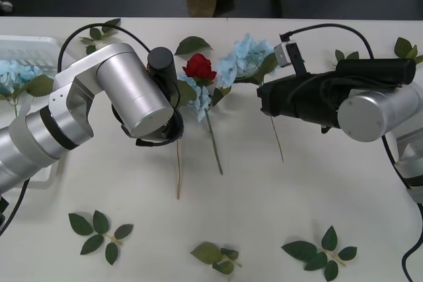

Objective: Place the red flowers into the right box and the blue flowers into the left box. If a person shows an open palm, hand one flower to the person first, then continue sorting.

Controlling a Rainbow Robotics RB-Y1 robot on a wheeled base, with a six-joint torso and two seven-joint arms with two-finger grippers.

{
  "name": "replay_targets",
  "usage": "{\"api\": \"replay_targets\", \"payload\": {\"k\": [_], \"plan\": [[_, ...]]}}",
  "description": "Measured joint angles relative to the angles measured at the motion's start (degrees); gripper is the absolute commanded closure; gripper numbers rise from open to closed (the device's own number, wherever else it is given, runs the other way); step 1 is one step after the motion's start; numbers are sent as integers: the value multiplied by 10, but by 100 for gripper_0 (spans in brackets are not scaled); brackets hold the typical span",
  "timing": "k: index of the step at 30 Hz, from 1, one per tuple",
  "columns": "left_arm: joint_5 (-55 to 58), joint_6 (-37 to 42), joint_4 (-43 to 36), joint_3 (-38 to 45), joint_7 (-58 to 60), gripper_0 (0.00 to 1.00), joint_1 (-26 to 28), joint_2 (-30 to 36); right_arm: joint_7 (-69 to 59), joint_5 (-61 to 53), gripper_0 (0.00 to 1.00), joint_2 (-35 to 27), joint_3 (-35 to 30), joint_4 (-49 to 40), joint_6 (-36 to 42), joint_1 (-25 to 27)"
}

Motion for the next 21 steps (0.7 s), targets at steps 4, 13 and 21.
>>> {"api": "replay_targets", "payload": {"k": [4,13,21], "plan": [[-3,0,-1,0,-11,0,0,0,1,-143,100,0,-41,-23,0,0],[-50,-9,41,0,35,0,0,-39,132,-408,100,0,-127,-31,0,1],[-91,-87,126,-18,34,0,0,-78,163,-509,100,2,-146,-31,0,6]]}}
